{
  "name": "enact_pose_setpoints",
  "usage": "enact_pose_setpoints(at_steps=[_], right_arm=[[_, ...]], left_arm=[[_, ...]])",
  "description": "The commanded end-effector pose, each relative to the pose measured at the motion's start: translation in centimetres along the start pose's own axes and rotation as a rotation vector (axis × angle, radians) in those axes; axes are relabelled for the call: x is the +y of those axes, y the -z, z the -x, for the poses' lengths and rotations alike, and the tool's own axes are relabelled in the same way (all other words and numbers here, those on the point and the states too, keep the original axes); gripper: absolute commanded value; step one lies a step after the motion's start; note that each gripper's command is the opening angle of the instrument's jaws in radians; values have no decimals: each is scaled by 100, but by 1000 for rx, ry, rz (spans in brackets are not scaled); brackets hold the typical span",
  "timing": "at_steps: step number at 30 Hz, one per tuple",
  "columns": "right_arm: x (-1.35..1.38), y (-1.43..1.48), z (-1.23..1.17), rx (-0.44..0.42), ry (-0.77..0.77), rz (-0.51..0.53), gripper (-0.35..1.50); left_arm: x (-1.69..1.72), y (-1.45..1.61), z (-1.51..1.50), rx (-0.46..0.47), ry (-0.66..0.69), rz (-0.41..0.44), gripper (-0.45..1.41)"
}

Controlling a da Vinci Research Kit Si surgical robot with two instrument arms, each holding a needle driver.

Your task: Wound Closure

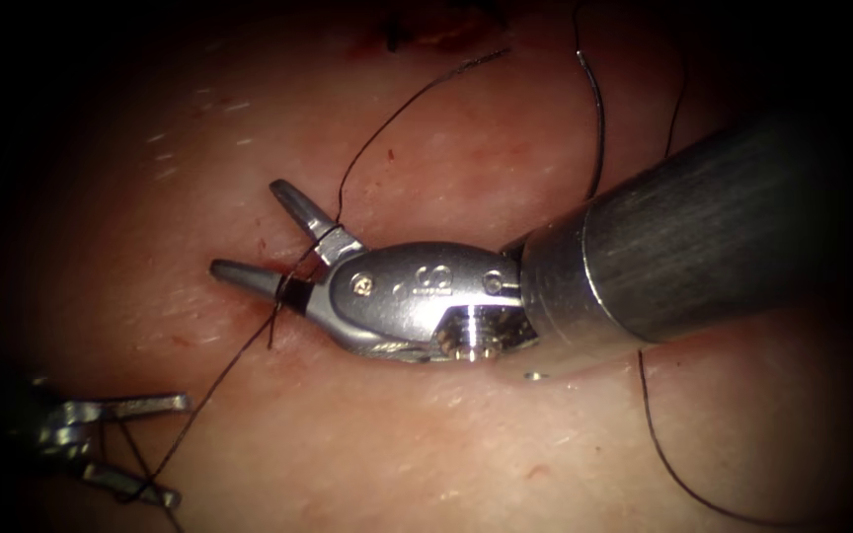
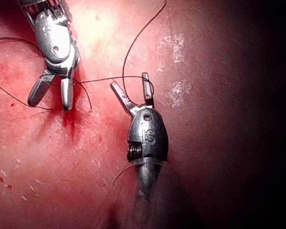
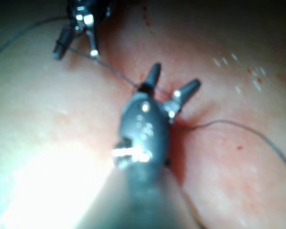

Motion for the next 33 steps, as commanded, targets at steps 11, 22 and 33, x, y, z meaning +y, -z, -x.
enact_pose_setpoints(at_steps=[11,22,33], right_arm=[[-17,-2,4,0,1,-5,110],[-18,-1,5,0,7,-7,110],[-11,-15,6,-55,26,2,108]], left_arm=[[13,-7,0,-30,-2,-102,-6],[15,3,-4,-103,-99,-254,-45],[38,-32,-46,-69,-113,-151,-45]])
